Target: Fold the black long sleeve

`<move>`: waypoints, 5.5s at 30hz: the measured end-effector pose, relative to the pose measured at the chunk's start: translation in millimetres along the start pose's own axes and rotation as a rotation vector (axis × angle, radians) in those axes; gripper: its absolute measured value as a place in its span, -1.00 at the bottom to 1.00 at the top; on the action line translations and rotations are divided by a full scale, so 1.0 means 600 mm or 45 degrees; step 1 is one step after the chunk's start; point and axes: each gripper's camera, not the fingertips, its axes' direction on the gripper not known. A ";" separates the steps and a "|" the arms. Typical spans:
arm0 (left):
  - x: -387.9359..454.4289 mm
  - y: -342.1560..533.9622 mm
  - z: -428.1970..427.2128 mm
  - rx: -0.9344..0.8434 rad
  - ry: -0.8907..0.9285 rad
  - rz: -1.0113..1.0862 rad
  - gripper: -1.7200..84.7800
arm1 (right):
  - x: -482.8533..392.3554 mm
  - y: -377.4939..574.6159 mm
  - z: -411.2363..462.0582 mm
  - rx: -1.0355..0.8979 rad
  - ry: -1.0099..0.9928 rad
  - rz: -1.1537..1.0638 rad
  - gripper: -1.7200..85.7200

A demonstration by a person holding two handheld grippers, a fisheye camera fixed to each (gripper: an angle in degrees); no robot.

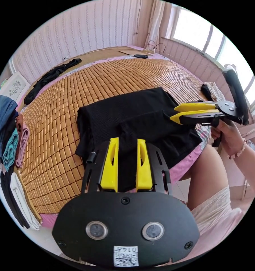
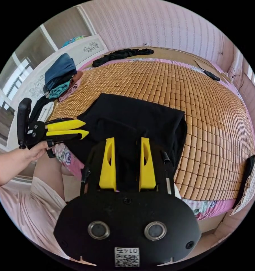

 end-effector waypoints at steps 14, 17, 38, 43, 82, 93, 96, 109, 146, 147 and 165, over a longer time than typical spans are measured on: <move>-0.031 -0.013 0.030 -0.001 0.163 0.005 -0.95 | 0.021 0.043 0.012 0.019 -0.312 -0.074 -0.93; -0.014 0.050 -0.002 0.027 0.167 0.106 -0.95 | -0.008 0.099 -0.002 -0.011 -0.282 -0.194 -0.94; 0.098 0.286 -0.092 0.077 -0.045 0.141 -0.85 | -0.144 0.185 -0.004 -0.153 0.164 -0.166 -0.97; 0.115 0.281 -0.088 0.022 -0.107 0.191 -0.87 | -0.145 0.169 -0.012 -0.115 0.141 -0.090 -0.97; 0.079 0.033 0.124 0.037 0.101 0.392 -0.98 | -0.151 -0.378 0.148 -0.420 0.261 -0.513 -0.97; 0.056 0.024 0.113 -0.060 0.213 0.357 -0.98 | -0.070 -0.301 0.096 -0.160 0.140 -0.324 -0.96; 0.059 0.033 0.084 0.007 0.258 0.388 -0.97 | -0.003 -0.190 0.012 0.058 0.075 -0.121 -0.94; 0.209 -0.014 0.081 0.023 0.166 0.742 -0.55 | 0.224 0.099 -0.026 -0.053 -0.246 0.395 -0.82; 0.170 0.160 -0.079 0.090 0.271 0.740 -0.86 | 0.459 0.213 -0.079 0.292 -0.684 0.841 -0.91; 0.167 0.159 -0.083 0.094 0.269 0.731 -0.86 | 0.457 0.214 -0.086 0.304 -0.689 0.832 -0.91; 0.033 0.148 -0.171 0.227 0.618 0.351 -0.88 | 0.346 0.091 -0.221 0.365 -0.643 0.550 -0.94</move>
